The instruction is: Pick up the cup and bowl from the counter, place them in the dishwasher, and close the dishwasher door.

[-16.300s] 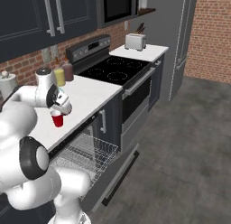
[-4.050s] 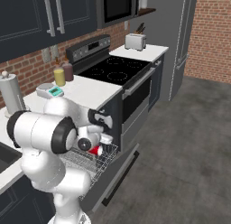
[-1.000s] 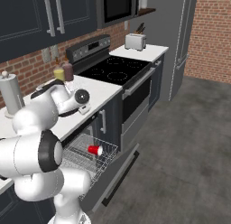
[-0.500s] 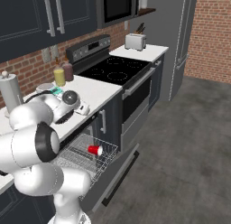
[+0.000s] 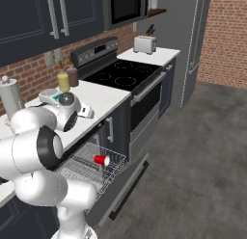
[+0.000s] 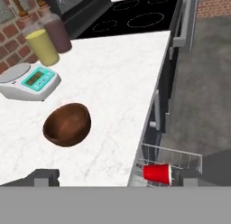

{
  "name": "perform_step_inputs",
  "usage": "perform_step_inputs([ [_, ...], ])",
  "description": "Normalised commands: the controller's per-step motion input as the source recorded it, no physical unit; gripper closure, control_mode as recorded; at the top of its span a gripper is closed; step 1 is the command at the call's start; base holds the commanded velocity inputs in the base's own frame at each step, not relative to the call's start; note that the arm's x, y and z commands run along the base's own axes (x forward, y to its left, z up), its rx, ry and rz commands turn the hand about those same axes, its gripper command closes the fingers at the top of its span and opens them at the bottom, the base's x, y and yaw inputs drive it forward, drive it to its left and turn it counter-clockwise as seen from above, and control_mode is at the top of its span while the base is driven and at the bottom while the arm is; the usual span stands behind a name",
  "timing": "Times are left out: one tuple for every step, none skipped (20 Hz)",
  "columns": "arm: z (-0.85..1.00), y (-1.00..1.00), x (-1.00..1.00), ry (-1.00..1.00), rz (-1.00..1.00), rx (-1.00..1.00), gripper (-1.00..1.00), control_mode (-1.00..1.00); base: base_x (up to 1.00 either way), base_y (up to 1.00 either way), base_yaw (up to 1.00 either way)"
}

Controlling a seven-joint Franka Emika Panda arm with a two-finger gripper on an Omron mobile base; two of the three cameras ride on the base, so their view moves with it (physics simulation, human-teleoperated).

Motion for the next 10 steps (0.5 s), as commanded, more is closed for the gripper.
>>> perform_step_inputs([
  [0.00, 0.14, 0.09, 0.06, 0.02, -0.03, -1.00, -1.00, 0.00, 0.00, 0.00],
  [0.00, 0.14, 0.11, 0.08, 0.01, 0.00, -1.00, -1.00, 0.00, 0.00, 0.00],
  [0.00, 0.15, 0.14, 0.11, 0.01, 0.00, -1.00, -1.00, 0.00, 0.00, 0.00],
  [0.00, 0.16, 0.15, 0.11, 0.00, 0.00, -1.00, -1.00, 0.00, 0.00, 0.00],
  [0.00, 0.14, 0.16, 0.12, 0.00, 0.00, -1.00, -1.00, 0.00, 0.00, 0.00],
  [0.00, 0.13, 0.21, 0.15, 0.00, 0.00, -1.00, -1.00, 0.00, 0.00, 0.00],
  [0.00, 0.16, 0.21, 0.17, 0.00, 0.00, -1.00, -1.00, 0.00, 0.00, 0.00],
  [0.00, 0.16, 0.26, 0.19, 0.00, 0.00, -1.00, -1.00, 0.00, 0.00, 0.00],
  [0.00, 0.17, 0.26, 0.19, 0.00, 0.00, -1.00, -1.00, 0.00, 0.00, 0.00],
  [-0.03, 0.18, 0.24, 0.19, 0.00, 0.00, -1.00, -1.00, 0.00, 0.00, 0.00],
])
